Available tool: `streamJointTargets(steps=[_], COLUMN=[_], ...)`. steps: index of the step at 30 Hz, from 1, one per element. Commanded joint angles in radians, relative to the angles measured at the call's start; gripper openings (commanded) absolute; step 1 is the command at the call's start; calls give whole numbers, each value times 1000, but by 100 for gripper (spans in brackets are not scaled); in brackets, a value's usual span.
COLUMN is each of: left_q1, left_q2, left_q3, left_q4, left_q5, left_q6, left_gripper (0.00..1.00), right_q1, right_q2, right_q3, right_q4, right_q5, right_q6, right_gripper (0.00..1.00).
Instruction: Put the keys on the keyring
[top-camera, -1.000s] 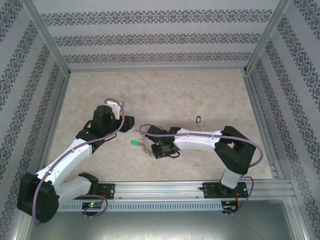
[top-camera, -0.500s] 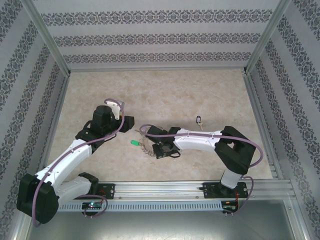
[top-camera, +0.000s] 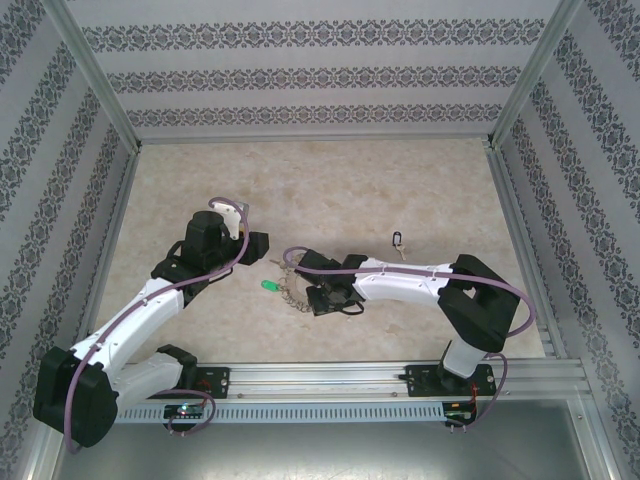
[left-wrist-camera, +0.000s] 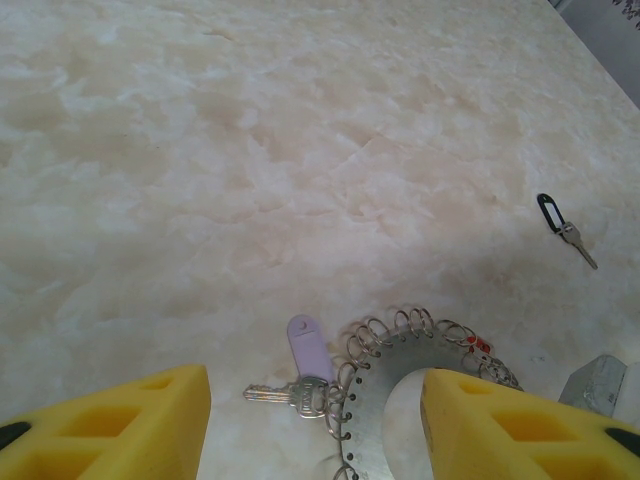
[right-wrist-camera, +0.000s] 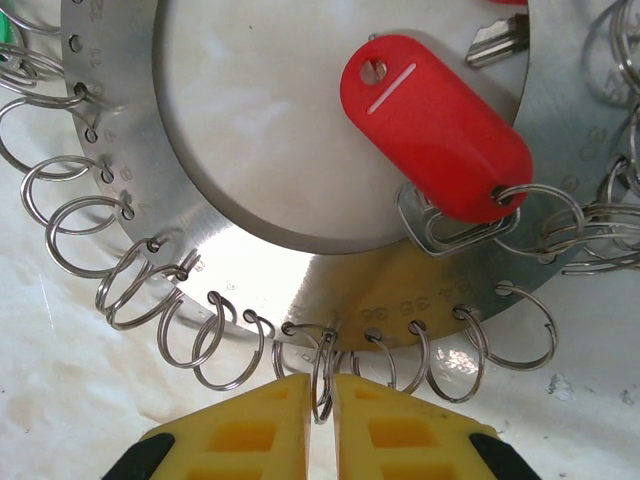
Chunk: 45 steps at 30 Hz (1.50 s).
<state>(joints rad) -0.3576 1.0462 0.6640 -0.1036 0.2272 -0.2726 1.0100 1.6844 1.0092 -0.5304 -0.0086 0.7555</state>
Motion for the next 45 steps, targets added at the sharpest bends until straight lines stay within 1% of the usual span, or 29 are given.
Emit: streamJointTargets(steps=[1, 5, 10, 15, 18, 24, 27, 30, 35, 40, 45], left_q1=[10, 10, 12, 10, 10, 10, 11, 12, 12, 11, 11], left_q2=[3, 4, 6, 6, 6, 5, -5, -15, -27, -52, -69], left_q3=[3, 6, 6, 5, 7, 10, 13, 9, 14, 15, 21], left_q4=[3, 1, -1, 2, -1, -5, -9, -5, -8, 4, 28], left_q5=[3, 2, 4, 4, 4, 6, 7, 6, 16, 50, 124], left_q6=[9, 8, 10, 8, 10, 12, 12, 12, 18, 30, 71], left_gripper=[59, 59, 59, 59, 59, 59, 59, 59, 59, 58, 58], right_q1=[-11, -14, -22, -24, -24, -39, -42, -45, -83, -144, -198], right_q2=[22, 25, 29, 32, 13, -18, -65, -129, -225, -311, -365], right_q3=[-1, -5, -14, -12, -21, -33, -37, -57, -80, -129, -129], right_q4=[-15, -19, 0, -5, 2, 5, 10, 59, 81, 178, 239], right_q5=[-2, 6, -14, -13, 1, -9, -20, -54, -82, -175, -261], right_q6=[-2, 7, 1, 0, -3, -35, -73, -144, -232, -356, -501], right_gripper=[15, 15, 15, 12, 8, 6, 6, 4, 0, 0, 0])
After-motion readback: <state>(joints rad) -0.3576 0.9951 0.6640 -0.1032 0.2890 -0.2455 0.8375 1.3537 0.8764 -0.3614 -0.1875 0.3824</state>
